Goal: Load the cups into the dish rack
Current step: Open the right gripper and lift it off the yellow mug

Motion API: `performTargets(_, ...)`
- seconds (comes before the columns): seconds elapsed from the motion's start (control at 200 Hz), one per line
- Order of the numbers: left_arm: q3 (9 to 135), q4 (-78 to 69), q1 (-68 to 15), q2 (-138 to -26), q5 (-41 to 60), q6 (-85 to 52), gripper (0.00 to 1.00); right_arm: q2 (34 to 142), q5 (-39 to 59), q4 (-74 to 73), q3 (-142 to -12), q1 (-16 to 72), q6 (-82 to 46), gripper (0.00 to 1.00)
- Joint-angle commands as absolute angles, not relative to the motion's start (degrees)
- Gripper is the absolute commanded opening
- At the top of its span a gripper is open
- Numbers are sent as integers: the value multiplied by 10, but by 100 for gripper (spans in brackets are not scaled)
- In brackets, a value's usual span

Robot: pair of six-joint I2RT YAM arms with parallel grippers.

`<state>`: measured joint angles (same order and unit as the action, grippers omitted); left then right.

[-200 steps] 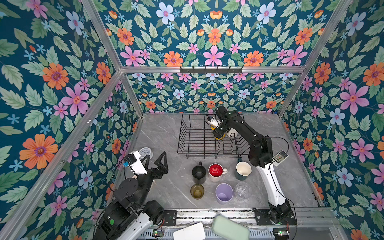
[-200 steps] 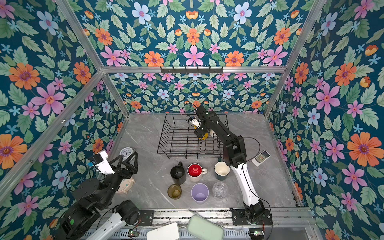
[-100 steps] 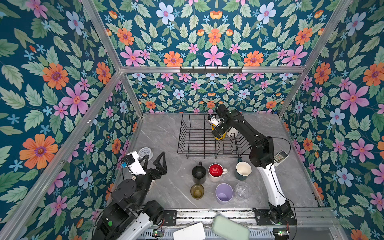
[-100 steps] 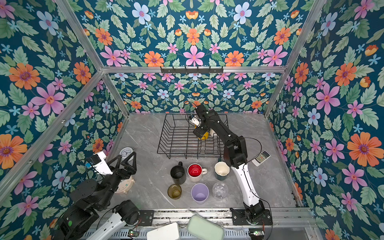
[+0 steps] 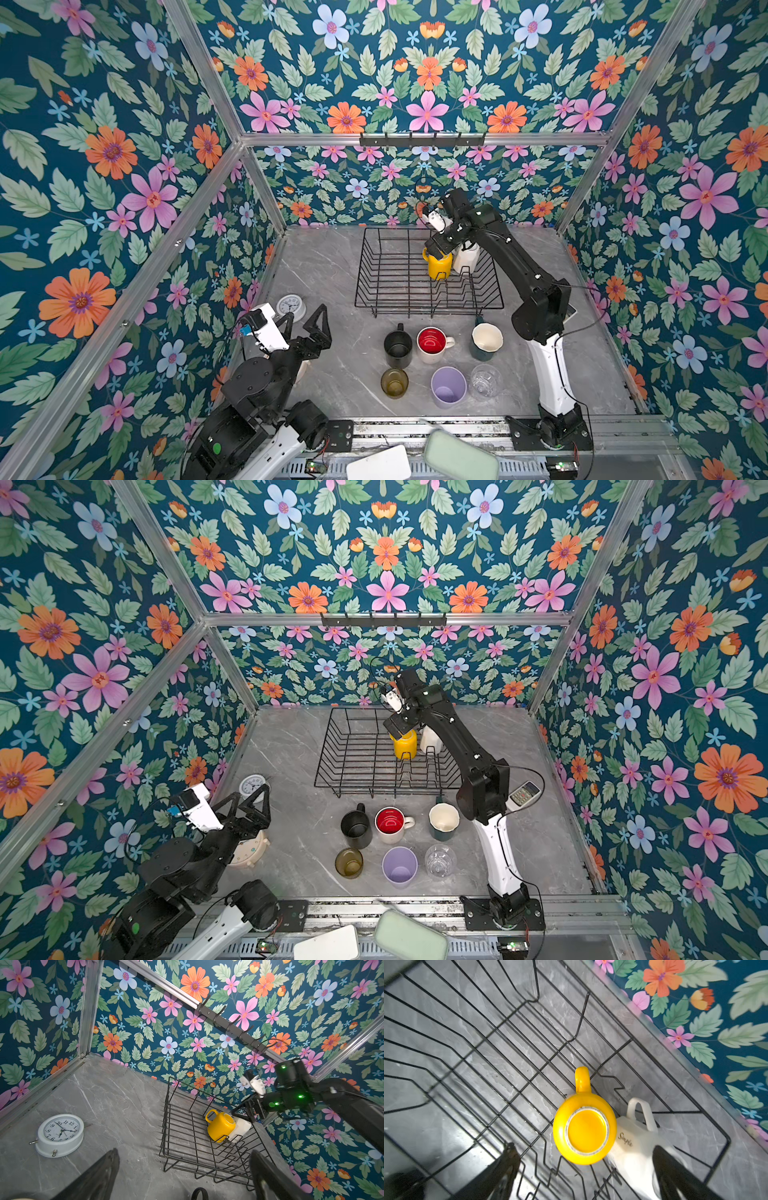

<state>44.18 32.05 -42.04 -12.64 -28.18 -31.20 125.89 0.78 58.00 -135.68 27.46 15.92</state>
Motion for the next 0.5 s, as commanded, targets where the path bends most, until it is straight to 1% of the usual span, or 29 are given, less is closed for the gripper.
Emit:
performTargets(0.0,453,346,-421,-145,-293,-322,99,1192,38,559,-1299,276,60,99)
performTargets(0.255,493,391,-421,-239,-242,-324,97,958,74,439,-1000,280,-49,98)
performTargets(0.36,514,417,-421,-288,-207,-323,95,869,71,424,-909,281,-78,98)
performTargets(0.495,532,441,-421,-340,-149,-317,91,792,63,414,-821,280,-101,98)
